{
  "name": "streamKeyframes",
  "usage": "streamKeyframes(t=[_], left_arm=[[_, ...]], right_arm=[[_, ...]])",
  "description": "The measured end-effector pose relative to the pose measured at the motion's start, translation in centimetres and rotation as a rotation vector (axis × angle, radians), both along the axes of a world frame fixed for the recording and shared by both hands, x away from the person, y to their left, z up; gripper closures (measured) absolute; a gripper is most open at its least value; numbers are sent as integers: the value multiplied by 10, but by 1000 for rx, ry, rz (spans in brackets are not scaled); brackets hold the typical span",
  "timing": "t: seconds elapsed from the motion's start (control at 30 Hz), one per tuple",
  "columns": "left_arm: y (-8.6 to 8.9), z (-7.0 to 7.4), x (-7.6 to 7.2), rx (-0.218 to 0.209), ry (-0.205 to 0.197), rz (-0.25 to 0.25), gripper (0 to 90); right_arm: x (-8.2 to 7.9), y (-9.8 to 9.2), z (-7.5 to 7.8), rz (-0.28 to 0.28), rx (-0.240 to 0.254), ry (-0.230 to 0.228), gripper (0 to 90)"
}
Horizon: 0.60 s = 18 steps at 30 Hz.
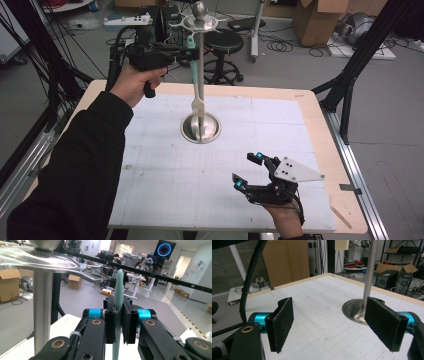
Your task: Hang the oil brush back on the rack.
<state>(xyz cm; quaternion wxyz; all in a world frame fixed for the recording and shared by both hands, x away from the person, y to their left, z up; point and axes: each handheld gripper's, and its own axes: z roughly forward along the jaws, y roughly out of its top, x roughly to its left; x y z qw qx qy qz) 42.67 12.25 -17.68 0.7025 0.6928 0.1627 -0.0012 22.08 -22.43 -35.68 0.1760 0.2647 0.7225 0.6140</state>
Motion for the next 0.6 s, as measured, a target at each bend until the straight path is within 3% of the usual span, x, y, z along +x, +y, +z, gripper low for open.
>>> streamKeyframes(t=[0.6], left_arm=[[-1,-1,7,-29,27,-10,826]], right_arm=[[-3,-2,1,5,14,-3,222]])
